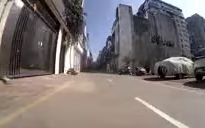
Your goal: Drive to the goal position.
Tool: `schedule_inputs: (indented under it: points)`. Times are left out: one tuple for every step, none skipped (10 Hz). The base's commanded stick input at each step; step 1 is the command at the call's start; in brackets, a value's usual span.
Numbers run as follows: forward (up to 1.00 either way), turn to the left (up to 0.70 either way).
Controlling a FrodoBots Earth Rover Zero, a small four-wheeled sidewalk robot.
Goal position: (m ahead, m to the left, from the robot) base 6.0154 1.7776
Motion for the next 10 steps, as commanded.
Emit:
schedule_inputs:
  points:
    - [1.0,0.0]
    - [1.0,0.0]
    - [1.0,0.0]
    - [1.0,0.0]
    - [1.0,0.0]
    - [1.0,0.0]
    - [1.0,0.0]
    - [1.0,0.0]
    - [1.0,0.0]
    - [1.0,0.0]
